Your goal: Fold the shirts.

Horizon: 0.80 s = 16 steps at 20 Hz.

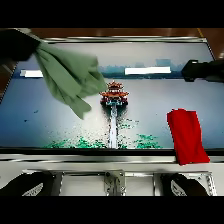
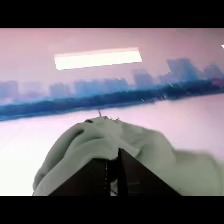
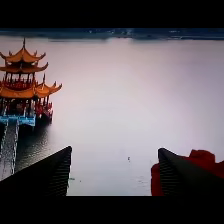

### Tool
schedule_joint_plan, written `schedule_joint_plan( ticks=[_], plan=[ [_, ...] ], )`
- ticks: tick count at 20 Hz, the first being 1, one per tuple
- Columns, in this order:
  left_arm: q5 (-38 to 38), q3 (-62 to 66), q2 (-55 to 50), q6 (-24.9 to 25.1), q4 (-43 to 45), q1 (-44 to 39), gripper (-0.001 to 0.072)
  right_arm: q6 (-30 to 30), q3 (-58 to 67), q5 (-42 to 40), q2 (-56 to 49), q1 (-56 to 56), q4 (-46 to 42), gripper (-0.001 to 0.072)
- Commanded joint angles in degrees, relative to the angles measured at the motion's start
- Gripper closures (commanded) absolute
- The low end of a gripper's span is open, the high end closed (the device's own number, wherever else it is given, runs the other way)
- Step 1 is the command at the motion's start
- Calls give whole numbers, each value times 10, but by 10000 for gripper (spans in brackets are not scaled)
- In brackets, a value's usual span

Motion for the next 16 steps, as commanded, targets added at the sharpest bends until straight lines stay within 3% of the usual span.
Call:
schedule_joint_plan(
  ticks=[1,5,8,9,10,12,16],
  plan=[
    [11,-60,-10,-39,1,-123,671,-5,16,98,62,1,-37,48],
    [128,-195,-101,-108,-16,-249,671,-5,15,235,80,1,-96,48],
    [219,-243,-203,-118,-98,-321,668,-4,14,245,79,1,-93,49],
    [224,-240,-236,-118,-120,-332,488,-4,14,244,79,1,-93,49],
    [214,-232,-260,-120,-146,-332,1,-3,14,245,79,1,-93,49],
    [141,-206,-270,-121,-169,-298,-1,-2,14,247,79,1,-93,49],
    [-4,-176,-197,-35,-132,-172,0,-26,-12,230,79,-7,-101,48]
  ],
)
